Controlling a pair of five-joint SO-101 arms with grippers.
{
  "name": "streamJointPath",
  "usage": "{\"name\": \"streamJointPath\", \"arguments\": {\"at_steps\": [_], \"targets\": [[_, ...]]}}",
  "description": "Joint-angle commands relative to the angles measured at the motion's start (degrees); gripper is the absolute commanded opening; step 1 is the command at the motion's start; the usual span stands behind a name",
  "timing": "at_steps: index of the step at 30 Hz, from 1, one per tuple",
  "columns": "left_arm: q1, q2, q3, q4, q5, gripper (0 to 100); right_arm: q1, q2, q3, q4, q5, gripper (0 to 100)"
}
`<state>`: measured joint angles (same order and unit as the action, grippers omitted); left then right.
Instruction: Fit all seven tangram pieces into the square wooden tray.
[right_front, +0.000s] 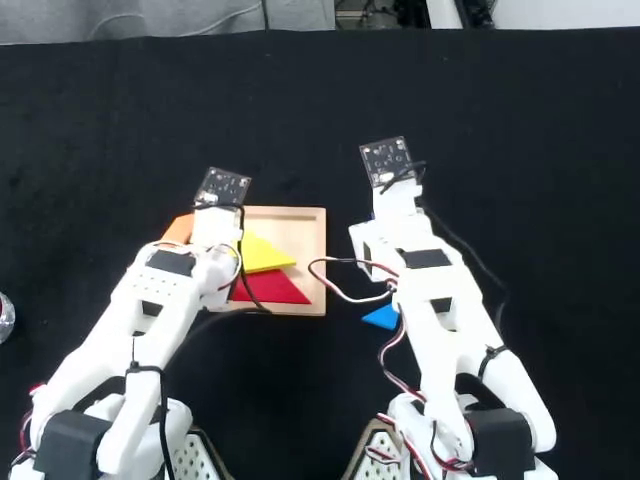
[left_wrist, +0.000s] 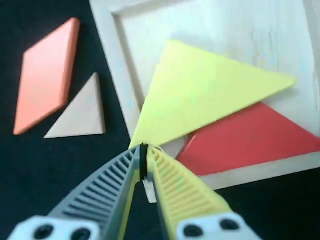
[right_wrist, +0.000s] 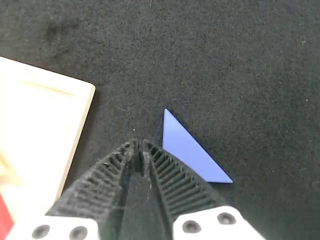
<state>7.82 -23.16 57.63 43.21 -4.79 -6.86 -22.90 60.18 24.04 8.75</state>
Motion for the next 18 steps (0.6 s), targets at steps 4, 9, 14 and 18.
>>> {"name": "streamJointPath", "arguments": {"at_steps": [4,9,14,18], "targets": [[-0.6,-1.1,-1.9,2.5,-0.5,3,-2.7,-1.8,-2.4,0.4,2.1,1.1],[-1.0,-1.1,-1.9,2.5,-0.5,3,-13.4,-1.6,-2.9,0.8,9.4,1.1],[-1.1,-1.1,-1.5,2.8,-0.5,3,-16.3,1.7,-6.3,0.6,6.9,1.1],[-1.2,-1.1,-1.4,2.6,-0.5,3,-17.8,12.0,-11.5,0.8,7.2,1.1]]}}
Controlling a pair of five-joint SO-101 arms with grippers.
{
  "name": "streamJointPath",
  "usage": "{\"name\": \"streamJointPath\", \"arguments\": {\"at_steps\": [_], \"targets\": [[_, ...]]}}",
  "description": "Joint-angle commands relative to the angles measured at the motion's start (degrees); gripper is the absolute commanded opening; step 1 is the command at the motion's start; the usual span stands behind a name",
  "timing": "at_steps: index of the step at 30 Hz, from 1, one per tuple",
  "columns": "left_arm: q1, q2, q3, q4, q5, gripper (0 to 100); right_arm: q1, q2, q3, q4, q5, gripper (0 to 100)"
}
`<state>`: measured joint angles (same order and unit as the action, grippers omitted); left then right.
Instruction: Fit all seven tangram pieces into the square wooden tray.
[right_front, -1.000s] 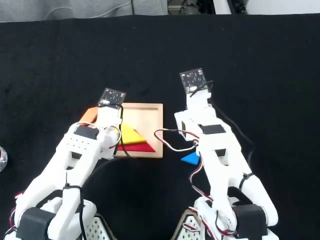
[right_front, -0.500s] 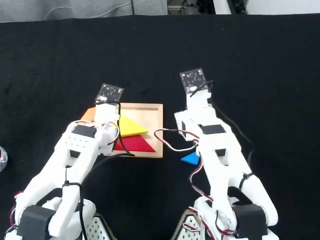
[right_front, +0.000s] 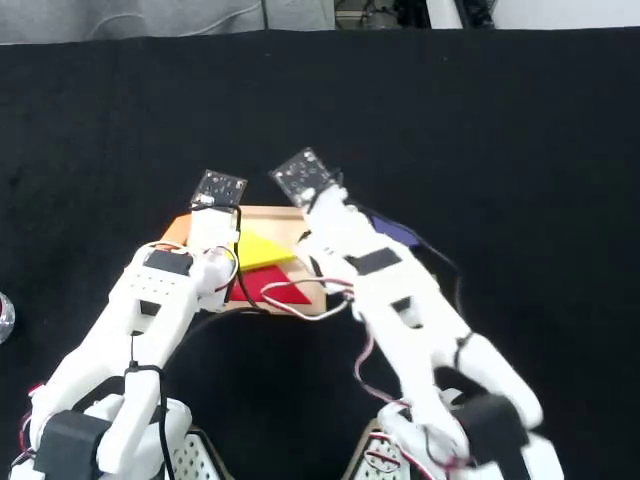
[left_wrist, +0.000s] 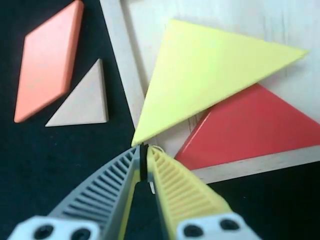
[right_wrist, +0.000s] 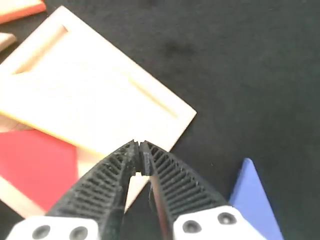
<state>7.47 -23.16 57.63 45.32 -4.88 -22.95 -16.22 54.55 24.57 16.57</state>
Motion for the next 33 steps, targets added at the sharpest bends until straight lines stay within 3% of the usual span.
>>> {"name": "streamJointPath", "arguments": {"at_steps": [1,13,20,27,33], "targets": [[-0.8,-1.1,-1.4,0.5,-0.4,3,-2.4,7.6,-7.2,0.3,-0.5,1.1],[-4.4,-1.1,-1.6,0.4,-0.6,3,-0.4,16.0,-14.5,0.4,2.9,1.1],[-4.4,-0.9,-1.7,0.4,-0.5,3,-1.8,22.4,-23.3,10.3,5.2,1.1],[-4.4,-0.6,-1.5,-2.1,-0.4,3,-2.3,24.0,-25.5,13.3,5.3,1.1],[-4.4,-0.4,0.0,-6.0,0.6,3,-8.2,20.8,-22.7,14.8,8.0,1.1]]}}
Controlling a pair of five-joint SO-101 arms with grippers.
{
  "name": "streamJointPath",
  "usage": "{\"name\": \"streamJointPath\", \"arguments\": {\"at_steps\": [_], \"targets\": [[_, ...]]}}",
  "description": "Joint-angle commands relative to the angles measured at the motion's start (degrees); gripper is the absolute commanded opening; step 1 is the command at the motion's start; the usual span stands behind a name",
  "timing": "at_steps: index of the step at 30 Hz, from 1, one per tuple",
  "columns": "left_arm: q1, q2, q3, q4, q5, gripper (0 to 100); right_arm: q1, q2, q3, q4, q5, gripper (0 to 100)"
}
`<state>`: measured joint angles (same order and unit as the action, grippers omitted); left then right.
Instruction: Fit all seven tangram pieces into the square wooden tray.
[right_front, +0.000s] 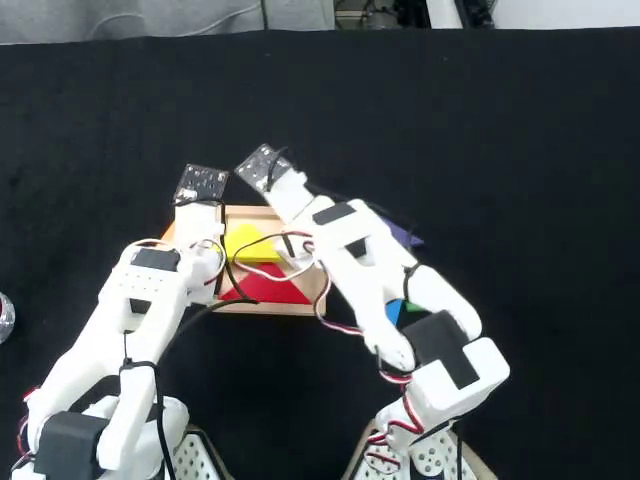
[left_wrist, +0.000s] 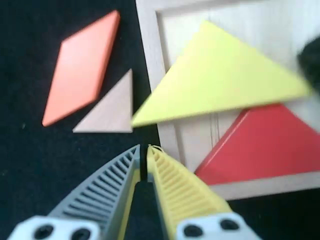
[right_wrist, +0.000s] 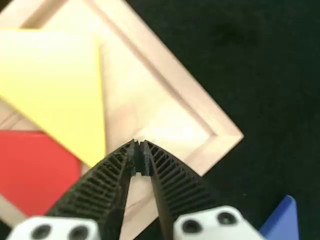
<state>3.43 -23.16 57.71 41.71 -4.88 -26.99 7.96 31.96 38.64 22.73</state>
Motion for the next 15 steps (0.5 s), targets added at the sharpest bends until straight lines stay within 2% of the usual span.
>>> {"name": "streamJointPath", "arguments": {"at_steps": [1,4,15], "targets": [[-0.3,-0.4,0.2,-3.2,1.4,3,-5.6,-4.2,1.2,0.4,2.3,1.1],[-0.3,-0.4,0.2,-3.6,1.8,3,-8.0,-6.9,3.6,0.4,2.4,1.1],[-0.3,-0.4,0.1,-3.6,2.0,3,-8.3,-19.7,10.5,-0.4,2.2,1.1]]}}
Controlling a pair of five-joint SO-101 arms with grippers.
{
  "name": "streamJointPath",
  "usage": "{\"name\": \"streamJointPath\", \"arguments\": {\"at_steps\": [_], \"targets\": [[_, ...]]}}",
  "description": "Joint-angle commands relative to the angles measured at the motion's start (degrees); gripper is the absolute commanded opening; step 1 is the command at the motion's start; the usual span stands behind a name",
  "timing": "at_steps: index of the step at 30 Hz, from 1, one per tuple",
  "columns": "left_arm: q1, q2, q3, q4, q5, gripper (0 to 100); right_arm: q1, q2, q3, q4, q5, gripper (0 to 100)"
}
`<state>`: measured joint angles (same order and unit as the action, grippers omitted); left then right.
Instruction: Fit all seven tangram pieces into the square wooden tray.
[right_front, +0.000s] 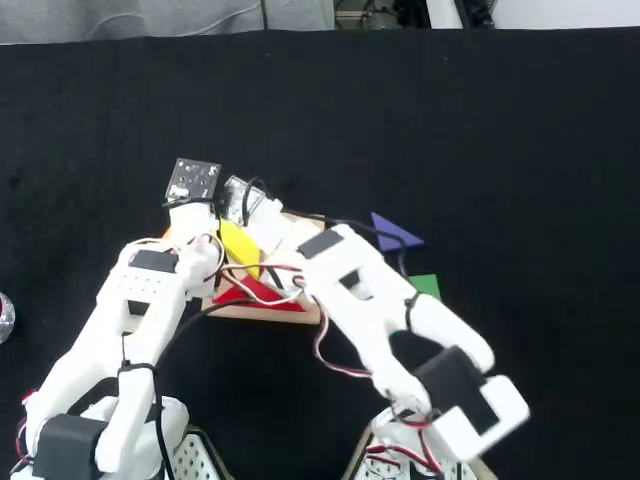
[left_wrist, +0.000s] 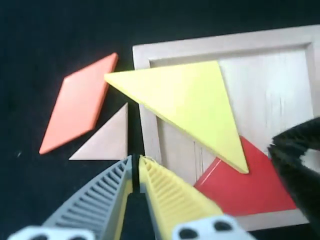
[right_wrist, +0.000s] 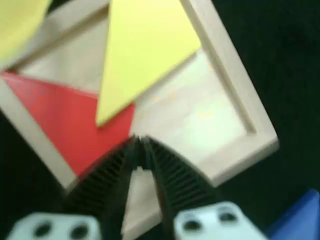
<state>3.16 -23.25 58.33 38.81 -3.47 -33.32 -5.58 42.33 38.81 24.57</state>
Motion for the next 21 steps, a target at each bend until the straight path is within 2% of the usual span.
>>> {"name": "streamJointPath", "arguments": {"at_steps": [1,7,11,18,21], "targets": [[0.0,-0.4,-0.5,-0.7,0.6,3,-1.8,-6.9,1.1,-2.0,0.4,1.1],[-2.1,-1.1,0.5,-0.2,2.5,3,0.5,-7.4,6.2,-13.6,-0.2,1.1],[-4.9,-1.1,-0.3,-0.7,7.4,3,4.3,-7.4,6.2,-19.4,-7.6,1.1],[-9.5,-2.6,-1.8,-0.4,10.9,3,13.1,-8.0,6.2,-20.4,-11.4,1.1],[-8.0,-4.7,-2.9,-1.4,13.1,3,15.2,-8.0,6.2,-20.7,-11.4,1.1]]}}
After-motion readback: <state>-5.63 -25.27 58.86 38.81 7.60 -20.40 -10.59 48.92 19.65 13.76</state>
